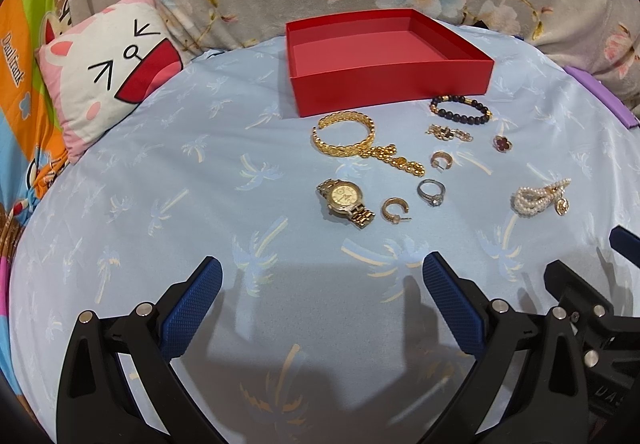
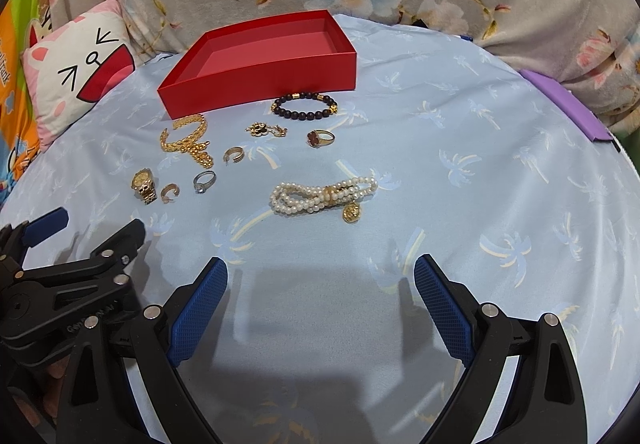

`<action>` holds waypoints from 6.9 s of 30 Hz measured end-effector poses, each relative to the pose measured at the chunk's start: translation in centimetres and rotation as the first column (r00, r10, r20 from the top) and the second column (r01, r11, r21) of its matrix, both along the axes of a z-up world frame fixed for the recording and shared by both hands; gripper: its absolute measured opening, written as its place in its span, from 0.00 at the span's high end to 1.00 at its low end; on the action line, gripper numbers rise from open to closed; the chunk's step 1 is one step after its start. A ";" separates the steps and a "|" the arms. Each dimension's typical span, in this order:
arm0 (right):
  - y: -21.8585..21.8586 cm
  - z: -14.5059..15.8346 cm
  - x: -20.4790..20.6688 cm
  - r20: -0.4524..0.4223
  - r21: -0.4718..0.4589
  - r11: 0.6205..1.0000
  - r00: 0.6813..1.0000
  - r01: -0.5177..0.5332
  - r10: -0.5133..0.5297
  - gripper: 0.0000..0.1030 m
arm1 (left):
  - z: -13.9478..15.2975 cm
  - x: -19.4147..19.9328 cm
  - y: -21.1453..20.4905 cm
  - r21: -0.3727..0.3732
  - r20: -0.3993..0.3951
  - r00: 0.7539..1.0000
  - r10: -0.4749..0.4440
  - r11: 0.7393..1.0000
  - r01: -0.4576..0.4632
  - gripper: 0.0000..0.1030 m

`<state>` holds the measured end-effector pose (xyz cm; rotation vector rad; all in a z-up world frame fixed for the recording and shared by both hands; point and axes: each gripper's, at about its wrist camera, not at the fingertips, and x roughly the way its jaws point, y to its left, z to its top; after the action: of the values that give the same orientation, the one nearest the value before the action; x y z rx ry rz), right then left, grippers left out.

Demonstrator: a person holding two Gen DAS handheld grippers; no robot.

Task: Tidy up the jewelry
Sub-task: 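Grasp the pearl necklace with the right tool while the left tool approaches the gold watch, then grasp the gold watch with the left tool while the right tool lifts the pearl necklace, then lower the watch into the red tray with the left tool while the right tool releases the pearls there, then move the left tool to the gold bangle while the right tool approaches the black bead bracelet, then grasp the gold bangle with the left tool while the right tool grasps the bead bracelet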

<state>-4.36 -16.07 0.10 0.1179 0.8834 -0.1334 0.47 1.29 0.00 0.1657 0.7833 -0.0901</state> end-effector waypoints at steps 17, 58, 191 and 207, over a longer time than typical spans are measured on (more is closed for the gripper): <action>-1.3 0.9 4.2 -0.041 0.002 0.955 0.954 -0.298 0.298 0.10 | -0.3 2.1 3.7 -0.091 -0.055 0.998 0.020 0.996 -0.025 0.05; -2.7 -0.4 5.5 -0.072 0.117 0.928 0.929 -0.355 0.364 0.86 | -0.5 7.2 1.4 -0.148 -0.150 0.989 0.008 0.989 -0.030 0.27; -2.5 1.6 13.5 -0.016 0.116 0.958 0.964 -0.263 0.266 0.63 | 1.0 13.5 0.3 -0.093 -0.087 0.982 -0.169 0.983 0.161 0.35; -3.0 0.6 14.2 -0.044 0.138 0.960 0.967 -0.244 0.252 0.63 | -0.4 13.7 -2.0 -0.121 -0.144 0.967 -0.210 0.974 0.194 0.33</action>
<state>9.81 -19.06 0.70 0.1258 0.9606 0.1568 14.17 -0.68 -0.40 0.1383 0.9146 -0.3411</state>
